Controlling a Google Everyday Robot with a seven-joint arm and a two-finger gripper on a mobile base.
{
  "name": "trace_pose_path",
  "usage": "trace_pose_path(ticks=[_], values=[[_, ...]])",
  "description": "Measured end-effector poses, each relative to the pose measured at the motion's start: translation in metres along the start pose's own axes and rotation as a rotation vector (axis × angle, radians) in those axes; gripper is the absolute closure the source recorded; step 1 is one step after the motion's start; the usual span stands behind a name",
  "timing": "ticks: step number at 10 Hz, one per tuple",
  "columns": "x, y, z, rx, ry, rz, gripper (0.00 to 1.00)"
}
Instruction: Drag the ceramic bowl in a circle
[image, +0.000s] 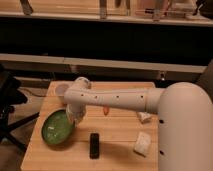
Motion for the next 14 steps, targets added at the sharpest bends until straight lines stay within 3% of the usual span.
trace_pose_path(ticks=[5,14], values=[[0.0097,0.0082,-0.0033,0.007,-0.003,-0.014,1.0],[0.008,0.0061,0.0028,0.011,-0.023,-0.108,1.0]])
